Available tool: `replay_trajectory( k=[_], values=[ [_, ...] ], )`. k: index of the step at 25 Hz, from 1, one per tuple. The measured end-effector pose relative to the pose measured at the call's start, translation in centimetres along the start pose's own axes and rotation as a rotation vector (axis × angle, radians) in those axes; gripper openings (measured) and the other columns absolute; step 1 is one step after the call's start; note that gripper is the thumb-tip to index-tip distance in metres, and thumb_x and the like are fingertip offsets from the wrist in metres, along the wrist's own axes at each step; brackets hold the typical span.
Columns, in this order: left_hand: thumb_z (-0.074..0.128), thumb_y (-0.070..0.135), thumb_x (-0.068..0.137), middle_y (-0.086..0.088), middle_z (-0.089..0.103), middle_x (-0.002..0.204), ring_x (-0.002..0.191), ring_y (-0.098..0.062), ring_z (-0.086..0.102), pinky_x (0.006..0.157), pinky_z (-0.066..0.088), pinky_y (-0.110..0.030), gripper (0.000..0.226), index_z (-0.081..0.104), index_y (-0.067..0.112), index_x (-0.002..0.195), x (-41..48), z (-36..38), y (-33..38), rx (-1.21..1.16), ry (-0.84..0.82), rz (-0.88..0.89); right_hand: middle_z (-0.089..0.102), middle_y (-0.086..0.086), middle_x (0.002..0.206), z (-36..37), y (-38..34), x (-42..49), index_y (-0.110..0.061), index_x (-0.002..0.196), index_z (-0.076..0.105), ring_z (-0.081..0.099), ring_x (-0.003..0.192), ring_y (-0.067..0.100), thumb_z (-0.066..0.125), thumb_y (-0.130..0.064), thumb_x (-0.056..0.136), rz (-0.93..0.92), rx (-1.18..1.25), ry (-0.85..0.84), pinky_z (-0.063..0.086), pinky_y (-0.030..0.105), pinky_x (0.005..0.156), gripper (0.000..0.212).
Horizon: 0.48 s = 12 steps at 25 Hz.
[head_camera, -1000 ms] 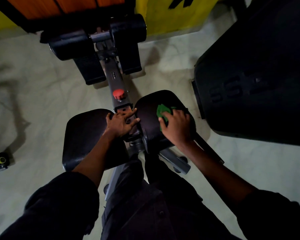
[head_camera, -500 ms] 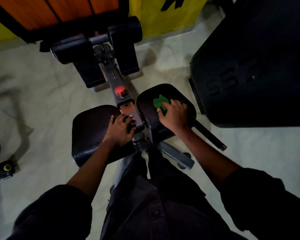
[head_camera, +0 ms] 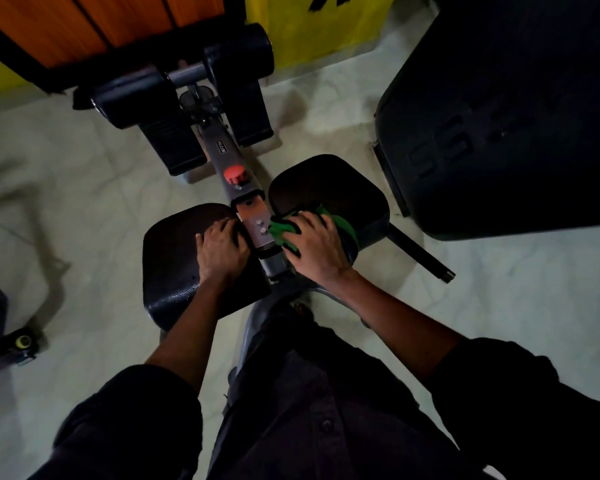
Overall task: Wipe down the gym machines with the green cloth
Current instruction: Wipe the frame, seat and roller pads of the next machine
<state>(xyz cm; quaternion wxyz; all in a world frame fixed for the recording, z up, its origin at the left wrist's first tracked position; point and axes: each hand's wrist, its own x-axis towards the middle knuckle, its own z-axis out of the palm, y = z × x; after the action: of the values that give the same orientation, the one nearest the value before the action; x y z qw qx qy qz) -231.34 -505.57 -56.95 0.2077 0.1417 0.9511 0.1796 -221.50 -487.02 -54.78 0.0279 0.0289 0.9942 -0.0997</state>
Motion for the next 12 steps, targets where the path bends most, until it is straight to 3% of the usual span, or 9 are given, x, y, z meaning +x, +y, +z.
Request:
replay_trajectory(
  k=[6,12],
  values=[
    [0.036,0.042,0.102,-0.004,0.038,0.157,0.147,-0.026,0.029,0.120,0.016,-0.054,0.050,0.043,0.021,0.147,-0.4,0.2,0.1,0.060,-0.095,-0.010,0.055,0.002,0.142,1.2,1.3,-3.7,-0.027,0.106,0.074,0.044,0.136,0.032,0.076,-0.025,0.081,-0.226,-0.044,0.020,0.034,0.050,0.105,0.025],
    [0.040,0.044,0.098,-0.002,0.037,0.157,0.148,-0.023,0.027,0.121,0.014,-0.051,0.053,0.043,0.023,0.147,-0.8,0.1,1.1,0.069,-0.060,-0.073,0.051,0.000,0.148,2.8,4.3,-6.0,-0.024,0.099,0.074,0.040,0.142,0.028,0.069,-0.016,0.087,-0.452,-0.016,0.084,0.032,0.049,0.112,0.015]
  ],
)
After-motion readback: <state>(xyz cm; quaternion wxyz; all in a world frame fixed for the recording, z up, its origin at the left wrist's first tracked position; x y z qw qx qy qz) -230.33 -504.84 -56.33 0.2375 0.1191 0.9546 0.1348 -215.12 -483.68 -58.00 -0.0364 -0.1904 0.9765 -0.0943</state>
